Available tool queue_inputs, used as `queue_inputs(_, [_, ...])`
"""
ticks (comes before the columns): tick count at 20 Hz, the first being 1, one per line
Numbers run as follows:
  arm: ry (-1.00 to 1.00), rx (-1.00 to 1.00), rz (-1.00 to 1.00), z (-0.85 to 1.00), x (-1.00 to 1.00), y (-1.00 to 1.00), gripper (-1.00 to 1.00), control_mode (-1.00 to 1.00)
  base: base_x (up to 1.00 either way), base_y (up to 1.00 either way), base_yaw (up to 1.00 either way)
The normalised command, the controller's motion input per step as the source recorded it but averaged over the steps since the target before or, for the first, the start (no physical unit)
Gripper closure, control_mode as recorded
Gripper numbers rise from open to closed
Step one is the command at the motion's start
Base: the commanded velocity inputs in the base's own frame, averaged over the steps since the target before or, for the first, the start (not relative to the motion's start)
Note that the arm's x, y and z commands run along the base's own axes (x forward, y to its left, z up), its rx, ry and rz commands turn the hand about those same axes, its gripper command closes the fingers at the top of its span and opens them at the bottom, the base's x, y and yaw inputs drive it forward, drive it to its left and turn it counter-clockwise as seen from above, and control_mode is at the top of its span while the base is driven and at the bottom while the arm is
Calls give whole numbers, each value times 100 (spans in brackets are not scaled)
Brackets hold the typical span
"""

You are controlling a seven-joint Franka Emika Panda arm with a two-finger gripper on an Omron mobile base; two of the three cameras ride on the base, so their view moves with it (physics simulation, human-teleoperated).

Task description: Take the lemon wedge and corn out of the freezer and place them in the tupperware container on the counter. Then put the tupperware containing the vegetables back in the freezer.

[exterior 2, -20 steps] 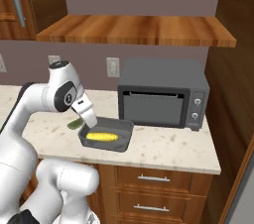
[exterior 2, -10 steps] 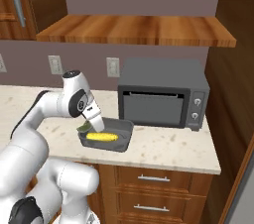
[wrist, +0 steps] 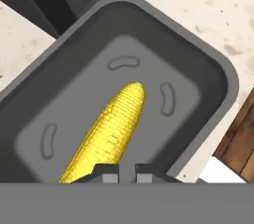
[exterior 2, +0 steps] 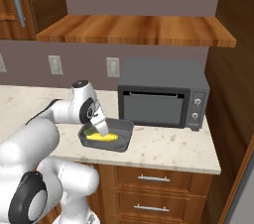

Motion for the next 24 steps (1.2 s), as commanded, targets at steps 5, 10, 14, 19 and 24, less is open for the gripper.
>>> queue_inputs(5, [0, 1, -4, -25, 45, 0, 100, -100, 0, 0, 0])
queue_inputs(10, [0, 1, -4, -15, 42, 0, 100, -100, 0, 0, 0])
queue_inputs(14, [0, 0, -3, -12, 2, 0, -100, -100, 0, 0, 0])
queue_inputs(19, [0, 0, -3, -4, 0, 0, -100, -100, 0, 0, 0])
queue_inputs(24, [0, 2, 0, 34, -1, -9, -100, -100, 0, 0, 0])
